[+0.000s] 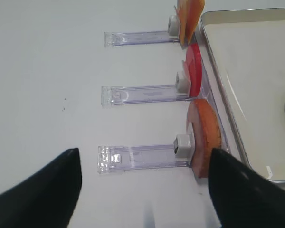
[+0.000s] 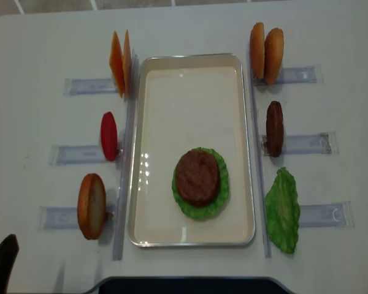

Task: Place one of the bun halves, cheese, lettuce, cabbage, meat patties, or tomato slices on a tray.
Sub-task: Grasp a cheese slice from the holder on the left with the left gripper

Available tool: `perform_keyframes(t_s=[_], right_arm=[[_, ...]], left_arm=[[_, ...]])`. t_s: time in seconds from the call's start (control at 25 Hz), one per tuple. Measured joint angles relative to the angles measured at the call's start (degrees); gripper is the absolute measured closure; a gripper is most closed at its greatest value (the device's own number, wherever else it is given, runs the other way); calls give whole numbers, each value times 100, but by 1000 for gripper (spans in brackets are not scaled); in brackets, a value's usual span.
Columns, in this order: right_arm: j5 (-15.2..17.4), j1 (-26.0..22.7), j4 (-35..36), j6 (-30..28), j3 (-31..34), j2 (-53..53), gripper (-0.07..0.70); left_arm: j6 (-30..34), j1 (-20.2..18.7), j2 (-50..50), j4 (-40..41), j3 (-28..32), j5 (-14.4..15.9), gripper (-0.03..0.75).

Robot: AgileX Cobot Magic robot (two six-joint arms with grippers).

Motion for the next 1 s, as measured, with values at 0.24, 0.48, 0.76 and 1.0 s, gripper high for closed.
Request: perform_keyframes(t_s=[0.24,0.48,0.76,1.0], right_arm=[[0,0,0,0,0,0,181],[0,0,0,0,0,0,181],[0,0,0,0,0,0,181],[0,0,0,0,0,0,181]], left_arm=[[0,0,0,0,0,0,76],[0,0,0,0,0,0,76],[0,0,137,0,-69,119,76],[-173,0,761,0,-266,307,76]])
